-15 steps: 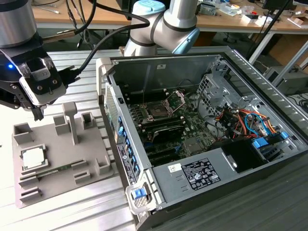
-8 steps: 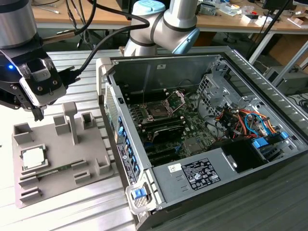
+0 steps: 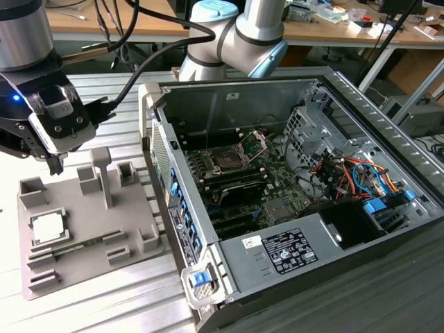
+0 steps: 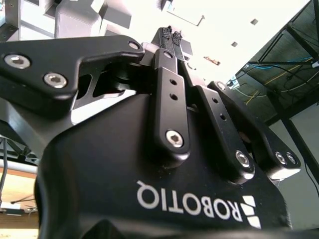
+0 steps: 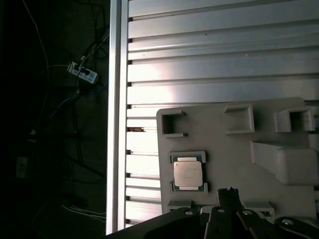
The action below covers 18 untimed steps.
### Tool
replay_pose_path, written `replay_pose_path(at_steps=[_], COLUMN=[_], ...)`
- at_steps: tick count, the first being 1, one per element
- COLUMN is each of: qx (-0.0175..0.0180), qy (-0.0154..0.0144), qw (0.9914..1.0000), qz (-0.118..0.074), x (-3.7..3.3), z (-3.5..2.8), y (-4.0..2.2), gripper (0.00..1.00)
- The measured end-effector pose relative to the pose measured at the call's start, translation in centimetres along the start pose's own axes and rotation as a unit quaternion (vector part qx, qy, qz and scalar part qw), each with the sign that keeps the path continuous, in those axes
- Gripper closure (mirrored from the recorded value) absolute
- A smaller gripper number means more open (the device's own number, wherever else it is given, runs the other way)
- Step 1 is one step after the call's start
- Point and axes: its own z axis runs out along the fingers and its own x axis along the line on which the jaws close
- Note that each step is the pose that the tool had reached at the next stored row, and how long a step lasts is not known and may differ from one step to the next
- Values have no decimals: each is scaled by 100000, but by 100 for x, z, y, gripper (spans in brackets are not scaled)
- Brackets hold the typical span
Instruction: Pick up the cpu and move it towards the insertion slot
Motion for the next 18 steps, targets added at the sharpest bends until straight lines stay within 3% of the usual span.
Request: replay_pose_path(at_steps=[18], qx=[-3], qy=[-1], qw=[100000], qz=[1], x=[0], z=[35], y=[-2], gripper=[89])
